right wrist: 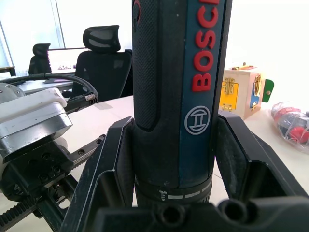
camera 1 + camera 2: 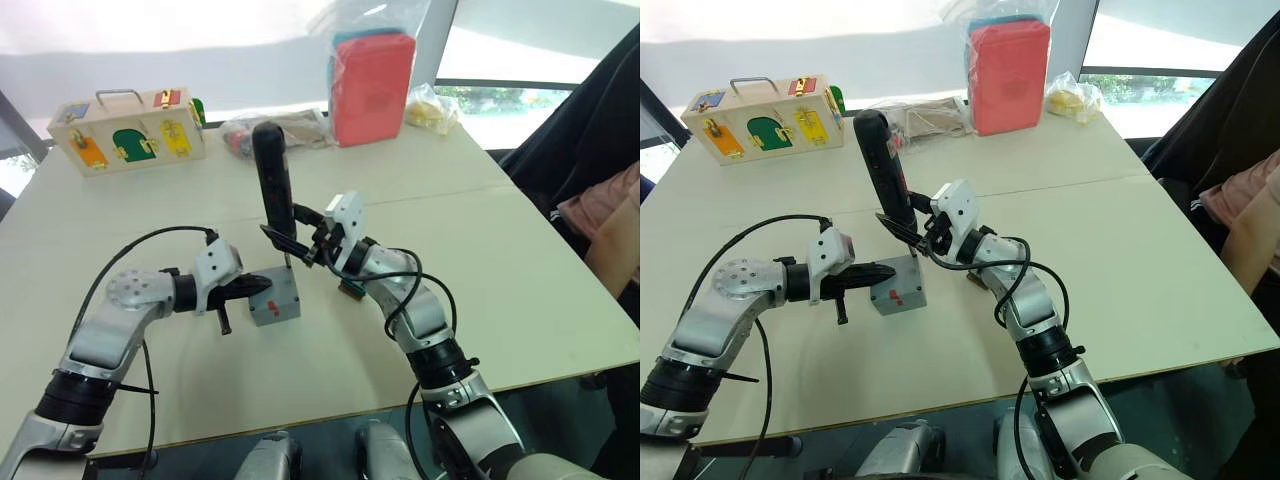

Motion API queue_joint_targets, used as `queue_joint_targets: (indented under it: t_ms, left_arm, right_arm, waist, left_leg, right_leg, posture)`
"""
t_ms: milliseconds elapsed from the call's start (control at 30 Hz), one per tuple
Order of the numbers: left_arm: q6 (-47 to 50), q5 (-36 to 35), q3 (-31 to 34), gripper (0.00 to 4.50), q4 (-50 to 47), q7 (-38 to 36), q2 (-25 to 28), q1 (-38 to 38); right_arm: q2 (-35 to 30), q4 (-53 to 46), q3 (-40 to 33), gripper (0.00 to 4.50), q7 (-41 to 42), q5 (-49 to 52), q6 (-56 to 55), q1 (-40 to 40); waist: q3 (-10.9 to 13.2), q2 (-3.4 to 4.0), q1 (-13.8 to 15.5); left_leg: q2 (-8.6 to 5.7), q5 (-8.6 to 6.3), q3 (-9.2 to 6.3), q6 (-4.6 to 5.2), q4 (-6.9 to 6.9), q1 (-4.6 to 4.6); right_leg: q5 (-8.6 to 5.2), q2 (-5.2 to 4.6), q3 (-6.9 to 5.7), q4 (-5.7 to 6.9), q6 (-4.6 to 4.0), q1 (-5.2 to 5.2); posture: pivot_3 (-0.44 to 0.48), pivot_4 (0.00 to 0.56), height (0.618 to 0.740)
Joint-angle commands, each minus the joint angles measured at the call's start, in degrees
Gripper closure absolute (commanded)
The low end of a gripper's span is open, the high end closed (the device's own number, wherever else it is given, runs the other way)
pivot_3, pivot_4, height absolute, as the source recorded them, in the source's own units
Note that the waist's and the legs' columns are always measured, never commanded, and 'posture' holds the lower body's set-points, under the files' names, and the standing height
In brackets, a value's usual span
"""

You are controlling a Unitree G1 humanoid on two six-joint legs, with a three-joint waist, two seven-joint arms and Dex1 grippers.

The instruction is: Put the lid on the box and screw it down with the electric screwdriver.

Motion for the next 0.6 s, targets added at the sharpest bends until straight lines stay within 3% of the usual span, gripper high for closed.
queue_joint_targets:
  t_ms: [33, 367, 600]
  left_arm:
    - [1.00, 1.11, -1.42, 4.50, 0.63, -0.03, -0.19, 1.07]
    - [1.40, 1.56, -1.67, 4.50, 0.20, 0.20, -0.66, 1.73]
    - [1.71, 1.76, -1.78, 4.50, 0.17, 0.23, -0.96, 1.69]
  right_arm:
    - [-0.63, 3.22, 3.84, 2.59, 1.30, -1.78, 3.85, 3.57]
    - [-1.72, 4.09, 5.65, 2.59, 1.95, -3.37, 6.30, 5.18]
    - [-1.55, 4.76, 5.42, 2.59, 2.05, -2.89, 7.99, 5.17]
  waist:
    - [-0.28, 0.01, 0.00]
    - [-1.01, 0.20, 0.04]
    - [-1.24, 0.23, 0.06]
  left_leg:
    - [0.00, 0.00, 0.00, 0.01, 0.00, 0.00]
    - [0.00, -0.58, -0.01, 0.47, -0.11, 1.13]
    - [0.00, -0.67, -0.04, 0.50, -0.14, 1.44]
  right_leg:
    - [0.00, 0.00, 0.00, -0.01, 0.00, 0.01]
    - [-0.39, 0.01, 0.03, -0.08, 0.08, 1.07]
    - [-0.49, 0.01, 0.08, -0.12, 0.09, 1.37]
  posture:
    - [0.000, 0.150, 0.740]
    - [0.000, 0.150, 0.740]
    - [0.000, 0.150, 0.740]
